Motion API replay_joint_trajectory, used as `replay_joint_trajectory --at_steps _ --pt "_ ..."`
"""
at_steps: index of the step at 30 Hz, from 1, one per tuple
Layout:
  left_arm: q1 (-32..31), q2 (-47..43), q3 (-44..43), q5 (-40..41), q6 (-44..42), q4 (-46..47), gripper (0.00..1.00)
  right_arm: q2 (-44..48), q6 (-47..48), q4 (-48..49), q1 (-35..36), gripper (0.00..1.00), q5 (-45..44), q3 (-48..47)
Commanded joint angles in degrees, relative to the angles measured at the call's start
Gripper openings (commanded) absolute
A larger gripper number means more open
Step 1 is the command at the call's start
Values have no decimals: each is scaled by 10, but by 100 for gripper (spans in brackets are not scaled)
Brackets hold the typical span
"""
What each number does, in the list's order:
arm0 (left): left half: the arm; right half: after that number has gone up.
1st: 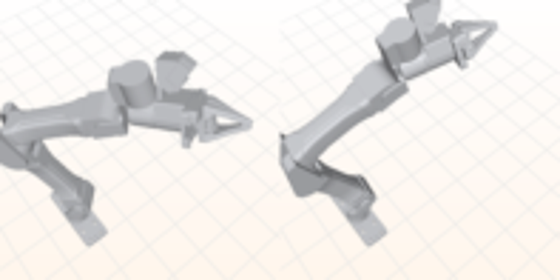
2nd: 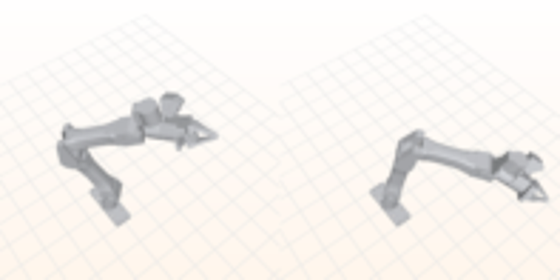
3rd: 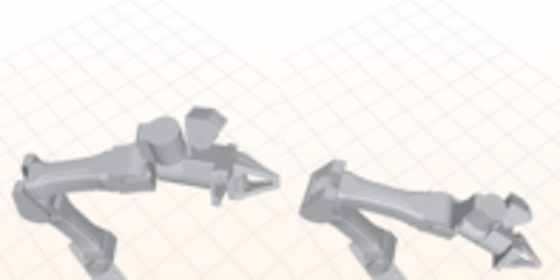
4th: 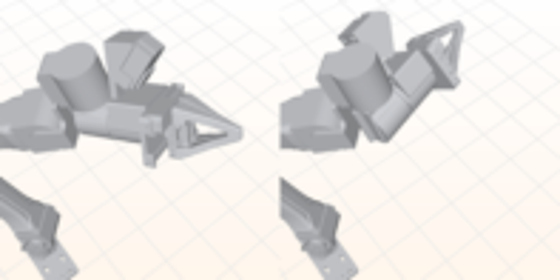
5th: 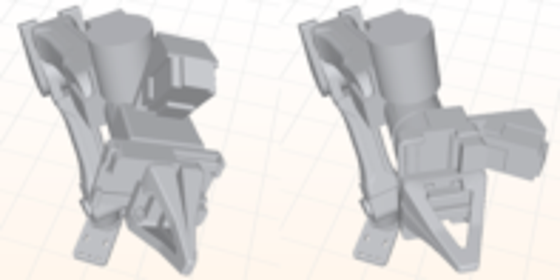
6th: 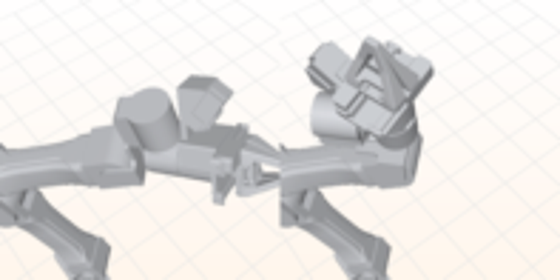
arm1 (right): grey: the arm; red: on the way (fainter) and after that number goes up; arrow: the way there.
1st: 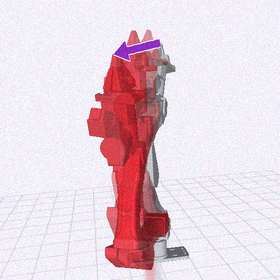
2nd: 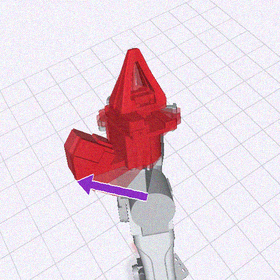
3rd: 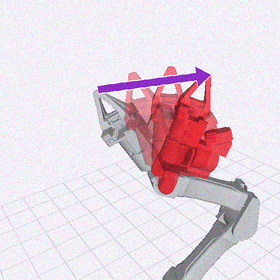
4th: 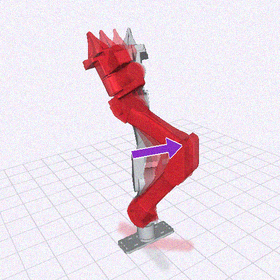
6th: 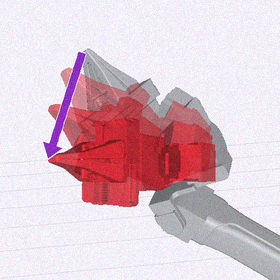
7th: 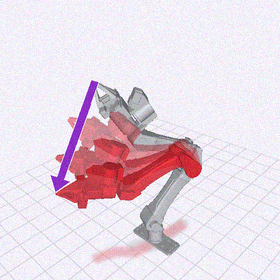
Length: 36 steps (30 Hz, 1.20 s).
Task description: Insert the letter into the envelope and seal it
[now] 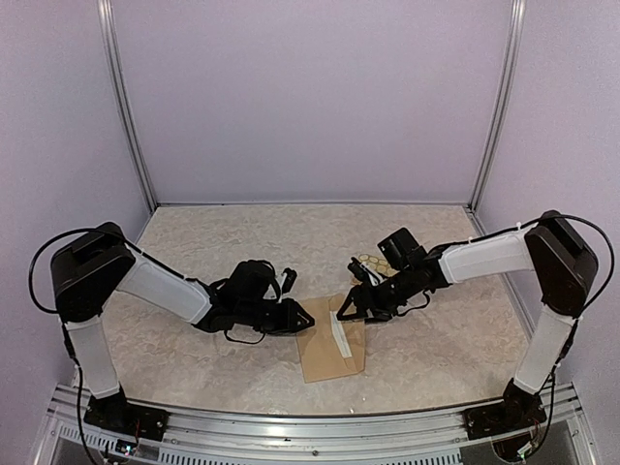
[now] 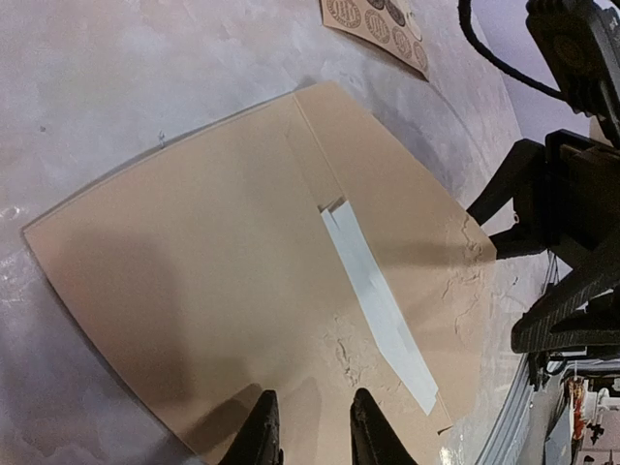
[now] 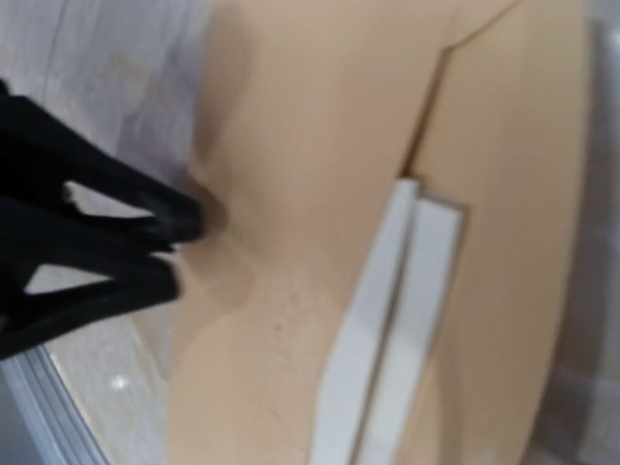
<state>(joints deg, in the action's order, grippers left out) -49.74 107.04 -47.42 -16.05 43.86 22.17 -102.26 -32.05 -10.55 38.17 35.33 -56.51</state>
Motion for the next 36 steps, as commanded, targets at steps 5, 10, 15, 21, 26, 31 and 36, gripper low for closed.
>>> replay_joint_trajectory --at_steps 5,10,15,21,26,31,36 --pt "-15 38 0 -4 10 24 17 -5 -27 -7 36 64 -14 -36" --pt "-15 39 7 2 16 21 16 -16 -41 12 58 65 -10 -41" --pt "-17 37 10 4 18 23 16 -53 -60 43 74 56 0 -39" --pt "-19 37 16 5 22 29 16 -88 -88 92 83 34 12 -25" --pt "-19 28 19 3 25 37 16 -104 -96 96 83 29 -3 -9" --pt "-23 6 5 1 27 36 16 -98 -102 100 83 27 -7 4" --pt "-35 0 -14 -4 30 54 15 -82 -104 104 83 27 -8 7"
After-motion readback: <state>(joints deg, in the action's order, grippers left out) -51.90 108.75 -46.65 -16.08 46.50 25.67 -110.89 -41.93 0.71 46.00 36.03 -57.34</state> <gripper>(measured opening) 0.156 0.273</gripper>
